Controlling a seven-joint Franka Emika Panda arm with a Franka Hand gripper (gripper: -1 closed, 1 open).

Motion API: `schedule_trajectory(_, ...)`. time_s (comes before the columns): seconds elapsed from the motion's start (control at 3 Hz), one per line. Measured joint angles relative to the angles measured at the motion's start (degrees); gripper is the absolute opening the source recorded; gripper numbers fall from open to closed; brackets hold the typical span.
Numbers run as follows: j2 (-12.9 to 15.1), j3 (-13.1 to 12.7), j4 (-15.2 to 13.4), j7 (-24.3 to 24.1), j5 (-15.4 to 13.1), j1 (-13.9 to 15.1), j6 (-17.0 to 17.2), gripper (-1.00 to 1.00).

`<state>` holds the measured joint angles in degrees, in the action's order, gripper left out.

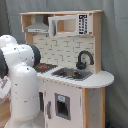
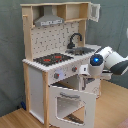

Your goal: Play with the kitchen

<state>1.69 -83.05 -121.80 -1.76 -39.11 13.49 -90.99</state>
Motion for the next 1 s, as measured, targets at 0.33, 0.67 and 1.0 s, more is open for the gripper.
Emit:
schedule_trajectory(0.33, -0.5, -2.1, 1.2, 0.0, -3.3, 0.0, 5.0, 1.00)
schedule_trajectory(0.67, -0.6, -4.5, 1.6, 0.1, -8.1, 0.0, 9.3, 1.00)
schedule_trajectory(1.0, -0.6, -6.3, 1.6, 0.6, -13.5, 0.0, 12.0, 1.00)
